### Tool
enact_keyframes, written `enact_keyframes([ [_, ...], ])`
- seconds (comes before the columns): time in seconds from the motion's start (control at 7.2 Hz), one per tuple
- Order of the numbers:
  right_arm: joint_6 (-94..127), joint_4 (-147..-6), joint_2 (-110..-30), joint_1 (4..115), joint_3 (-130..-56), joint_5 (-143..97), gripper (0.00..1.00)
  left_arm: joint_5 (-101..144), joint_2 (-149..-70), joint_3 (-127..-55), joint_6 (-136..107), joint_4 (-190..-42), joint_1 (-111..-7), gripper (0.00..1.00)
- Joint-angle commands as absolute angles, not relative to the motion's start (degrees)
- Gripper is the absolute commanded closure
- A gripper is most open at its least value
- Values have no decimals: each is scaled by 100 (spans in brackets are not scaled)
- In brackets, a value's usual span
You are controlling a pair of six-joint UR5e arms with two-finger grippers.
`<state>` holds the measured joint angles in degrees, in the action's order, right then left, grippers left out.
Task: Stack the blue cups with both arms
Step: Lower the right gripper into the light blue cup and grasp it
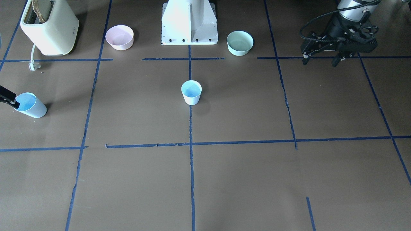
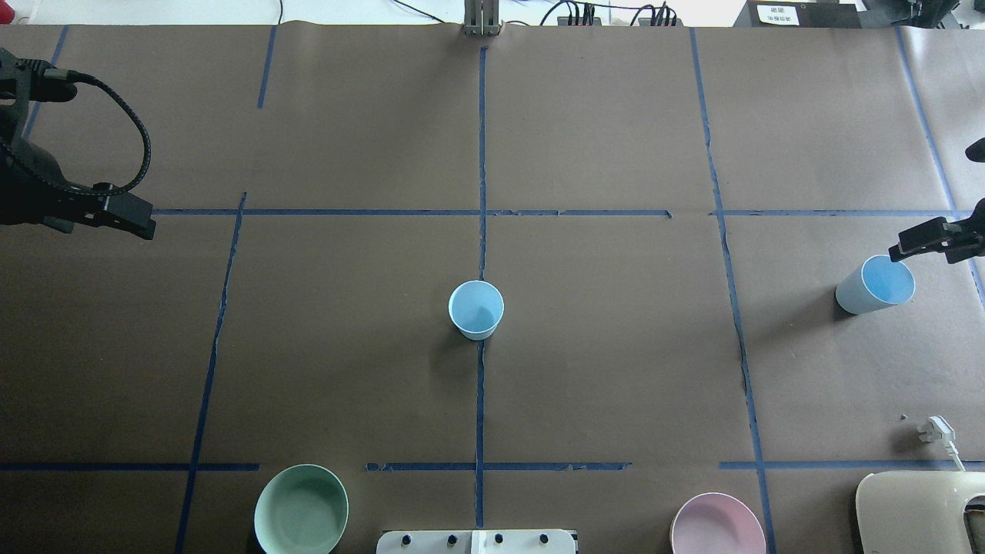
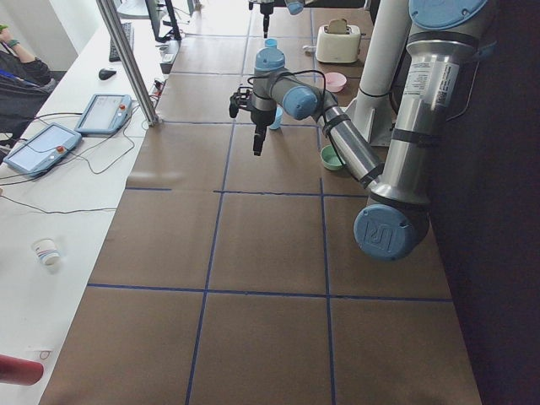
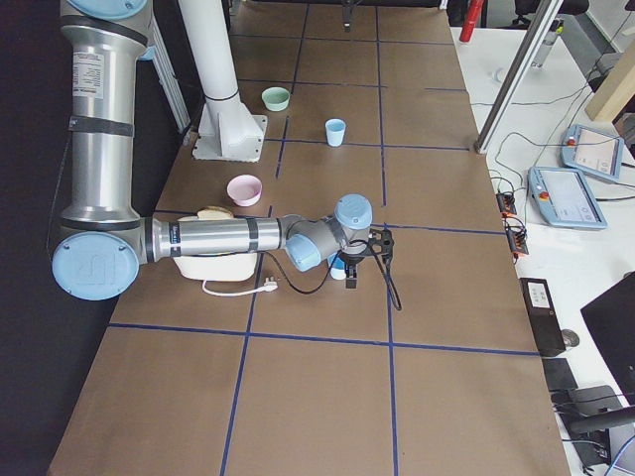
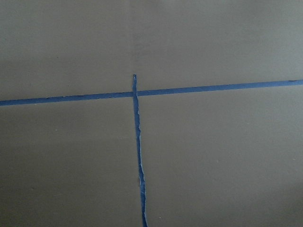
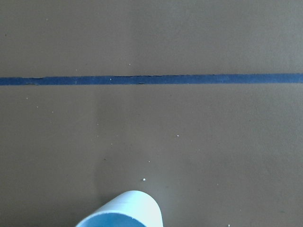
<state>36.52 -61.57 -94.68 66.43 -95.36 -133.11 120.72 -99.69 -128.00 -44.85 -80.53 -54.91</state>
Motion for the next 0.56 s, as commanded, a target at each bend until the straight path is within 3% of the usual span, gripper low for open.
enact_keyframes([
  [0.0,3665,-6152,-9536,6417,-9510,-13333,0,12085,-9923,-12832,-4482,-8025,-5502,0],
  [0.28,3656,-6153,-9536,6189,-9414,-13272,0,12189,-9923,-12841,-4535,-8024,-5511,0],
  [0.42,3674,-6152,-9536,6161,-9404,-13289,5,12277,-9914,-12858,-4535,-8024,-5546,0],
])
